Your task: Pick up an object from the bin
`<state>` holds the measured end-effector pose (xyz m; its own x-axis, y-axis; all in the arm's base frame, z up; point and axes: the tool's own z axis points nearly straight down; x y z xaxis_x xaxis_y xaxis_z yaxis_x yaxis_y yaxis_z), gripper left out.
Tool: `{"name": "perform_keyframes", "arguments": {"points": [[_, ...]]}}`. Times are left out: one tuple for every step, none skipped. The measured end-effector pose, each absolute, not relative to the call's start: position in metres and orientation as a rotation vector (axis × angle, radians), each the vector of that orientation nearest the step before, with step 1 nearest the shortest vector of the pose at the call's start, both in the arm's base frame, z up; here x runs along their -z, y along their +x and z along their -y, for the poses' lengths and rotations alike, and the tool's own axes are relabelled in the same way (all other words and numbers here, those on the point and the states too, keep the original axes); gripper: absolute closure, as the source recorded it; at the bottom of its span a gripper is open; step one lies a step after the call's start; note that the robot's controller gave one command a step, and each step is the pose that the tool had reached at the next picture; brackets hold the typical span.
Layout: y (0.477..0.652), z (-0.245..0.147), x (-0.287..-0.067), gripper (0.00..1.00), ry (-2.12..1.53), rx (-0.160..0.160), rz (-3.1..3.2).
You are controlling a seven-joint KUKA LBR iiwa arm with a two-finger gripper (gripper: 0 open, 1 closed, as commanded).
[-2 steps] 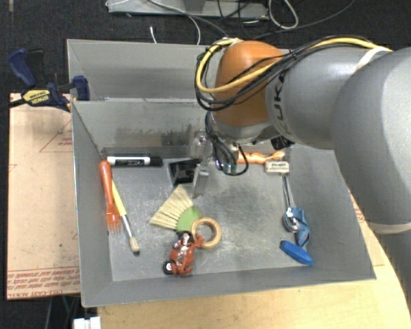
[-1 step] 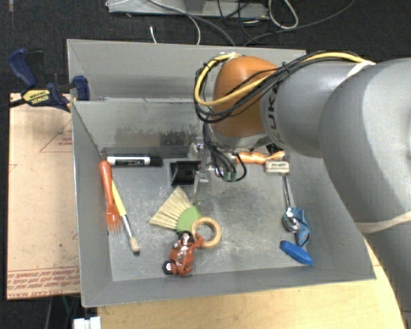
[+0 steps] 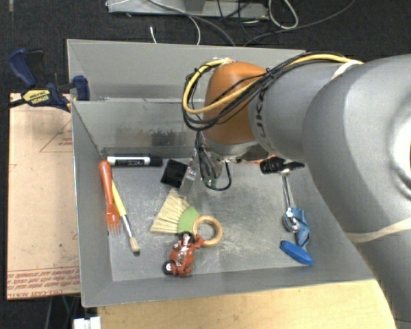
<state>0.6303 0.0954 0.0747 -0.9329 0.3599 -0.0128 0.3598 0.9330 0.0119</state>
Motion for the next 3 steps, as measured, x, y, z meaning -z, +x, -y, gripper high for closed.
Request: {"name": "perform_keyframes", "arguments": {"points": [[0.63,-0.095,-0.075,1.0,0.573,-0.015,-3.074],[0.629,-0.095,-0.091,1.0,0.573,-0.015,-3.075],[0.63,-0.095,-0.105,1.0,0.572,-0.015,-3.074]]}}
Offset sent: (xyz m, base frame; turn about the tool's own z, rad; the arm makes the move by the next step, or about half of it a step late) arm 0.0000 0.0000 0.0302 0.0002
